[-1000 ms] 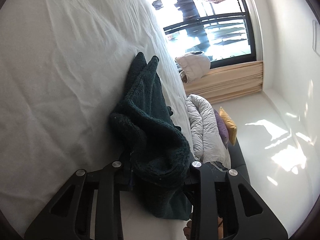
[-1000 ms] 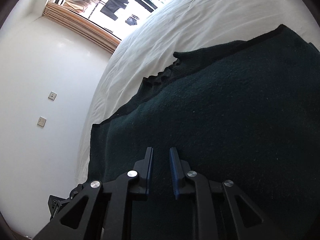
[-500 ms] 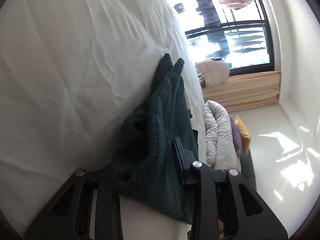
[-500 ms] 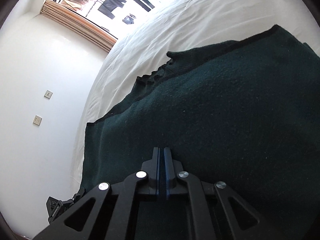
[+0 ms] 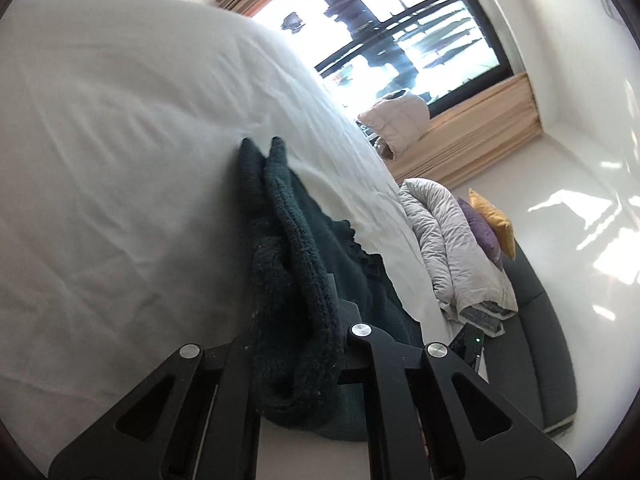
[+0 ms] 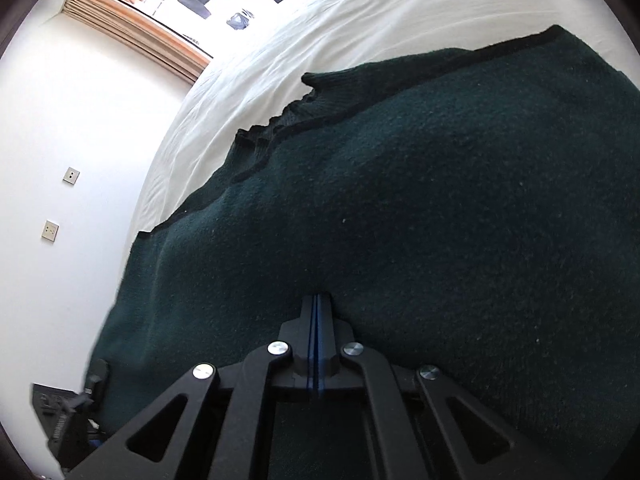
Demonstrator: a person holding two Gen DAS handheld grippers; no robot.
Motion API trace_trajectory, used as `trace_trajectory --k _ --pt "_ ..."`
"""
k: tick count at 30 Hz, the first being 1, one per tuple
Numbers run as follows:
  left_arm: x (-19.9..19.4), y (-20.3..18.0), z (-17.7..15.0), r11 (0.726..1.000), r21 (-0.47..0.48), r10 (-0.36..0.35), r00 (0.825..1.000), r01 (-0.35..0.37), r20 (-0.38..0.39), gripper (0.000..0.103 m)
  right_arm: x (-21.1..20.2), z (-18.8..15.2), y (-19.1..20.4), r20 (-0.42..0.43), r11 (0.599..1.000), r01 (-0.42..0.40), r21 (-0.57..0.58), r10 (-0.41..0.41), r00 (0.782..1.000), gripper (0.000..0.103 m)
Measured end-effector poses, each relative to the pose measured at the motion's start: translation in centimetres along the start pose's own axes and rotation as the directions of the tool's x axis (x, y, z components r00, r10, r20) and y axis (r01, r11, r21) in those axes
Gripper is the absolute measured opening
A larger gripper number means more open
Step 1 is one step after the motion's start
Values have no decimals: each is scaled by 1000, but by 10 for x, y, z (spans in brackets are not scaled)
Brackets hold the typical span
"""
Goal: Fold small clothes
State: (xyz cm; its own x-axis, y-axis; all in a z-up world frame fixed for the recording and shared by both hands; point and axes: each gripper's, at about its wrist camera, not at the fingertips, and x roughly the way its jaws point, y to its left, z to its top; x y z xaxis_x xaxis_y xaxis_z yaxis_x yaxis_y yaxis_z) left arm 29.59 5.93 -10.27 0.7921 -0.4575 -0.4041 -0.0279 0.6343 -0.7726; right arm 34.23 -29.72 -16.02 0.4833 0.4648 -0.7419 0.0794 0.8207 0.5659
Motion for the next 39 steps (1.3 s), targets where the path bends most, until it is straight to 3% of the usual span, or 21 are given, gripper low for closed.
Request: trace_trajectory --k 4,6,7,8,11,14,17,19,24,29,31,35,39 --pt "8 -58 4 986 165 -11 1000 9 8 6 -1 -1 -5 15 999 -43 0 43 999 0" --pt "18 -94 -1 966 258 -19 1000 20 -5 6 -10 2 -21 24 983 -171 69 170 985 0" --pt "22 -114 -5 949 315 -25 1000 27 -9 6 -19 3 -33 49 963 -243 113 239 970 11" --pt "29 -136 -12 925 379 -30 999 36 -21 6 -30 4 -43 79 946 -293 137 284 955 29" --pt "63 -193 -51 837 543 -19 995 68 -94 6 -61 13 -76 162 888 -423 179 398 903 58" --pt "102 -222 -108 740 667 29 986 88 -162 6 -71 23 -106 150 831 -504 236 481 863 61" --pt "125 -221 -152 699 708 75 974 101 -214 6 -66 28 -126 112 785 -557 270 549 828 61" --pt "134 -216 -170 672 735 101 971 95 -218 6 -61 29 -133 94 776 -561 288 560 823 60" --pt "138 -213 -178 635 769 117 975 73 -189 6 -53 36 -132 86 750 -584 312 589 803 60" --pt "134 -201 -173 657 750 111 974 77 -197 6 -56 32 -145 207 657 -659 366 633 746 69" --pt "132 -201 -168 650 756 108 975 79 -195 6 -57 31 -146 207 669 -647 366 619 757 69" --pt "126 -205 -179 604 793 118 975 78 -186 6 -54 40 -130 152 730 -591 342 578 802 70" --pt "120 -201 -186 561 824 134 973 81 -187 6 -39 62 -108 61 828 -480 290 484 873 70"
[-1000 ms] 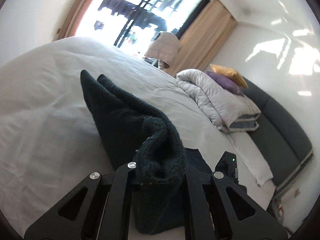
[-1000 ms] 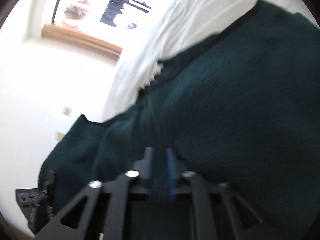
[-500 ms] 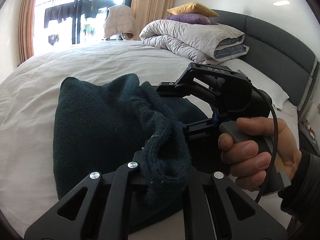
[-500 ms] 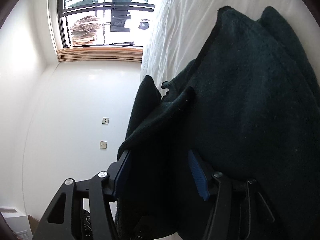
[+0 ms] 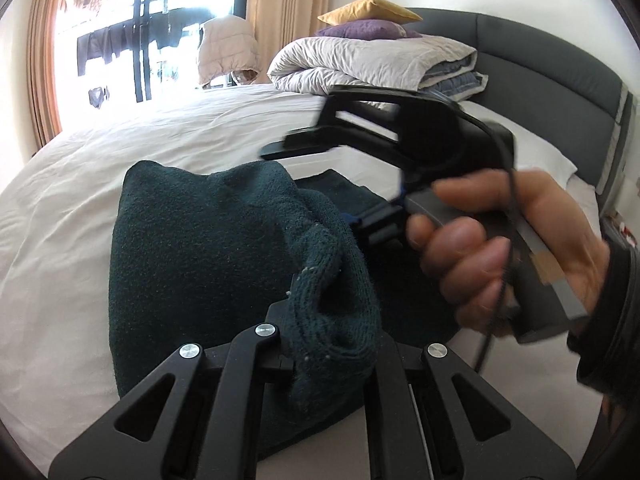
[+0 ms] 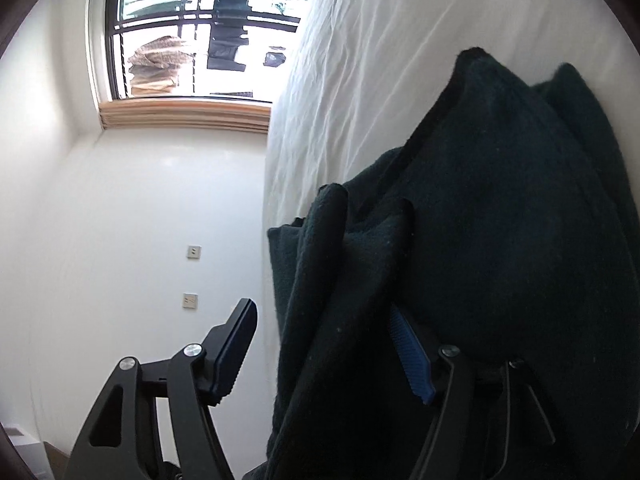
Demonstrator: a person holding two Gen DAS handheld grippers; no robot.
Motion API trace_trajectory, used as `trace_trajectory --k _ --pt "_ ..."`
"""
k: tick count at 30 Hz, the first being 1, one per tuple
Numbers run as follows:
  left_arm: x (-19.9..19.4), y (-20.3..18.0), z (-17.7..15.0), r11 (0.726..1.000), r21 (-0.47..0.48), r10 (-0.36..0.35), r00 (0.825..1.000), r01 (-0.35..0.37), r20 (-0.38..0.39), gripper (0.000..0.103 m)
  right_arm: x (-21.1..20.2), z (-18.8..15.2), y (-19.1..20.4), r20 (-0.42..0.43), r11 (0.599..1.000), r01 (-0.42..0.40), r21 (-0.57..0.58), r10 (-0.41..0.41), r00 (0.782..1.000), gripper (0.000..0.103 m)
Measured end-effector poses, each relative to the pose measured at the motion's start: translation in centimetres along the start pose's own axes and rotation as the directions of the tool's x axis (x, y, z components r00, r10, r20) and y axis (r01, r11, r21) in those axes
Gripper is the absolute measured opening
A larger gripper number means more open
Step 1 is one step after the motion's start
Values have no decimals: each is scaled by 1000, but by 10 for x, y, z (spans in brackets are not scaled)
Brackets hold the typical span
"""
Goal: Fold small clothes
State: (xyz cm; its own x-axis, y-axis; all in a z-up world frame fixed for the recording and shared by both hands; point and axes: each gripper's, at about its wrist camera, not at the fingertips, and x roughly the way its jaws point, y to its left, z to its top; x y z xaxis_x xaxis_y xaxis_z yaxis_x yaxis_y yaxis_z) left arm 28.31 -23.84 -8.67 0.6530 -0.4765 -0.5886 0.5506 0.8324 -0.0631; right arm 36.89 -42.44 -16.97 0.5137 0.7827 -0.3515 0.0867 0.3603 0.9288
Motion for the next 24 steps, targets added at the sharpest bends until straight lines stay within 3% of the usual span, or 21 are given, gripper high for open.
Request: trace_trajectory --k 3,5,8,13,24 --pt "0 -3 -4 1000 24 1 1000 -1 -11 6 22 10 15 -42 990 111 -82 -115 993 58" --pt "-1 -4 -8 999 33 2 1000 -1 -17 6 29 14 25 -43 975 167 -144 -174 984 34" --pt "-1 -3 -12 999 35 -2 1000 3 -23 6 23 26 29 -2 968 194 -159 -197 980 15" --pt "2 -10 -12 999 49 -17 999 19 -39 6 8 27 36 50 929 277 -246 -273 961 12" --pt "23 -44 4 990 123 -56 997 63 -59 6 -42 51 25 106 894 339 -294 -322 941 11"
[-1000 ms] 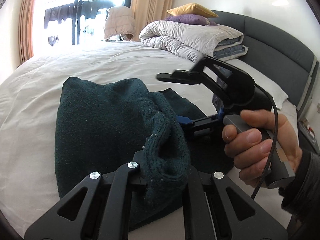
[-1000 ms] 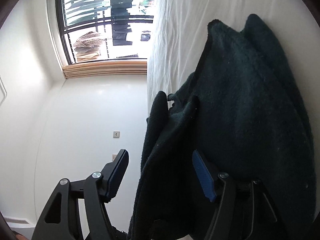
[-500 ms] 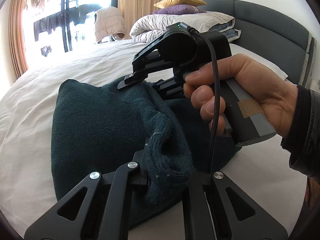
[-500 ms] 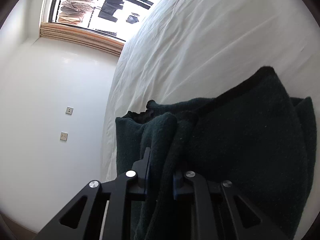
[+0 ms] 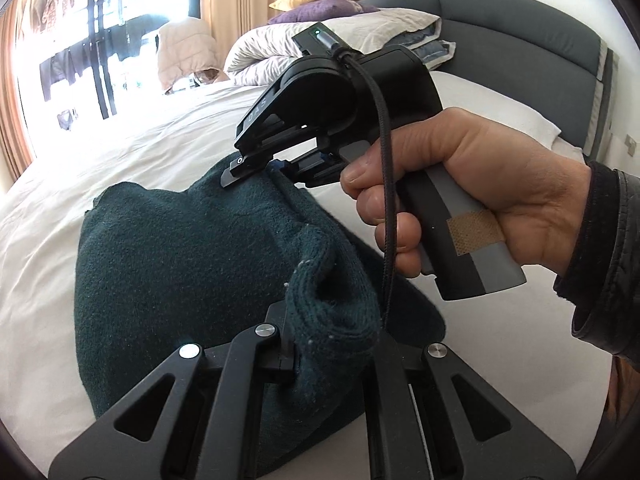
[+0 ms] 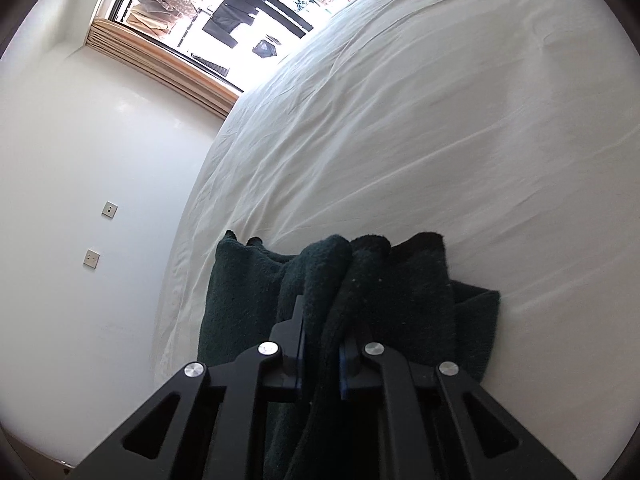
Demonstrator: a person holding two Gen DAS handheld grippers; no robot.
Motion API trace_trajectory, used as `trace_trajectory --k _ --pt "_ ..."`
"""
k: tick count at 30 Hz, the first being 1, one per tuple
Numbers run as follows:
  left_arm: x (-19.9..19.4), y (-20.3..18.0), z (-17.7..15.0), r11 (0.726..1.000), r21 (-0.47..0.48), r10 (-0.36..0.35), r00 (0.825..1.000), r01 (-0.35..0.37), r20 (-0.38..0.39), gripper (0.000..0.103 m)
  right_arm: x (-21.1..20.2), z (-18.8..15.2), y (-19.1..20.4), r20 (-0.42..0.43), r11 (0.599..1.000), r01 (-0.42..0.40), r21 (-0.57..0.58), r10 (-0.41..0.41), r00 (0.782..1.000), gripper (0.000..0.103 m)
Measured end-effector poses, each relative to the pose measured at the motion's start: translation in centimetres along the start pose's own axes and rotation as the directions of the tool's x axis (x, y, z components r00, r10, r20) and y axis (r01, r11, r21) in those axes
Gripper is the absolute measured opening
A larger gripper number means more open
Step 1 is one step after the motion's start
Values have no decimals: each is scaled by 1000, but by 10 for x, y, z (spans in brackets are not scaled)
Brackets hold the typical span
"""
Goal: Fold small clothes
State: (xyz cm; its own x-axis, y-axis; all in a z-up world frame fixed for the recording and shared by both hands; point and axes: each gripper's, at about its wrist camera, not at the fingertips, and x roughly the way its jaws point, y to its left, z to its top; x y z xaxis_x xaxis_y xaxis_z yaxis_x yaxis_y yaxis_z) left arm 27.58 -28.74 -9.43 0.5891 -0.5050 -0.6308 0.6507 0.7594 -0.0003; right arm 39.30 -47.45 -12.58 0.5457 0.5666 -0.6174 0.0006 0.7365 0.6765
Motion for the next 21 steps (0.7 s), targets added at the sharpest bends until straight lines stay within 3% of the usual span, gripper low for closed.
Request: trace_trajectory --k 18,21 --pt "27 -24 -8 1000 2 -18 999 18 -52 7 4 6 -18 -31 997 56 -44 -58 998 12" --pt "26 -24 -12 1000 -3 -21 998 21 -65 14 6 0 -28 -25 998 49 -26 -50 998 13"
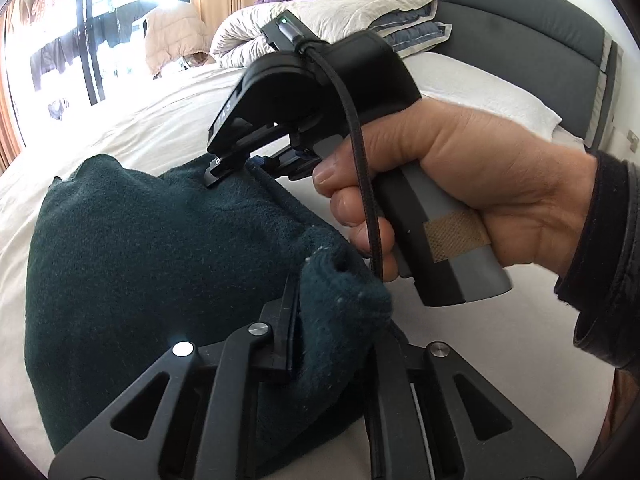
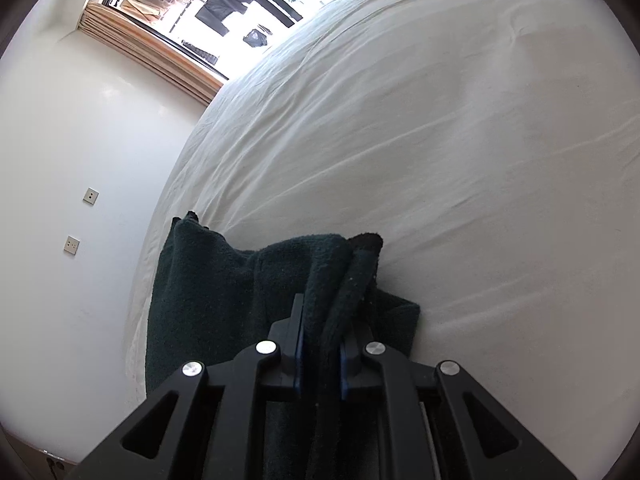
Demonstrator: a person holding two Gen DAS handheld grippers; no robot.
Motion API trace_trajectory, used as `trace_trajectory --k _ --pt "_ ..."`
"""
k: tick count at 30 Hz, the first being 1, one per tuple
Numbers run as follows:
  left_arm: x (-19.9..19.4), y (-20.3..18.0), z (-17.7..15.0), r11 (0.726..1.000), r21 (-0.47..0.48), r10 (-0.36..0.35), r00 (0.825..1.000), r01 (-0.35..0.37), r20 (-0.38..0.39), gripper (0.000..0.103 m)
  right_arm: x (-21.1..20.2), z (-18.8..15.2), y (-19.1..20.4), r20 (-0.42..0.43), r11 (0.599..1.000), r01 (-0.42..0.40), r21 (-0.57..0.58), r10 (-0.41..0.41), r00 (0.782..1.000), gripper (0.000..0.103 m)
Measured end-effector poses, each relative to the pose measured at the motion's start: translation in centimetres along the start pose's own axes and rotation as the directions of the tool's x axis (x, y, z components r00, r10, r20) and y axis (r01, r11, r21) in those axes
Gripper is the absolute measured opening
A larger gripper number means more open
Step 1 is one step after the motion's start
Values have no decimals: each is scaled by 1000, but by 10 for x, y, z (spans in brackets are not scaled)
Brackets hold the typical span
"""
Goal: Fold small clothes
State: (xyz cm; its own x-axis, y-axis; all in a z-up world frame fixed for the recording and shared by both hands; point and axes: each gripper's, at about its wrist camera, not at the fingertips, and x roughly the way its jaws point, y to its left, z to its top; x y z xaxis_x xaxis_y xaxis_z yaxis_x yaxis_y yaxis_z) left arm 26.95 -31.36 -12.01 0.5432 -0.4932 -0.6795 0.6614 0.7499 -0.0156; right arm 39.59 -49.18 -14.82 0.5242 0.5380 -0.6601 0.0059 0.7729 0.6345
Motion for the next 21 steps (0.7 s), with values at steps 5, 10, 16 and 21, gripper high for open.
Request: trace_trajectory --k 5,10,16,21 --pt "-22 0 -16 997 -38 -73 997 73 -6 67 -14 -5 -14 37 995 -72 76 69 997 24" --pt "-62 3 -45 976 -119 -187 982 184 -19 67 -55 -18 -25 121 992 -40 122 26 992 39" --pt "-108 69 -58 937 -299 -168 984 178 60 67 -90 -51 4 139 990 -133 55 124 982 28" --pt "-122 123 -48 922 -367 -94 990 126 105 67 -65 -92 53 14 973 -223 -50 224 974 26"
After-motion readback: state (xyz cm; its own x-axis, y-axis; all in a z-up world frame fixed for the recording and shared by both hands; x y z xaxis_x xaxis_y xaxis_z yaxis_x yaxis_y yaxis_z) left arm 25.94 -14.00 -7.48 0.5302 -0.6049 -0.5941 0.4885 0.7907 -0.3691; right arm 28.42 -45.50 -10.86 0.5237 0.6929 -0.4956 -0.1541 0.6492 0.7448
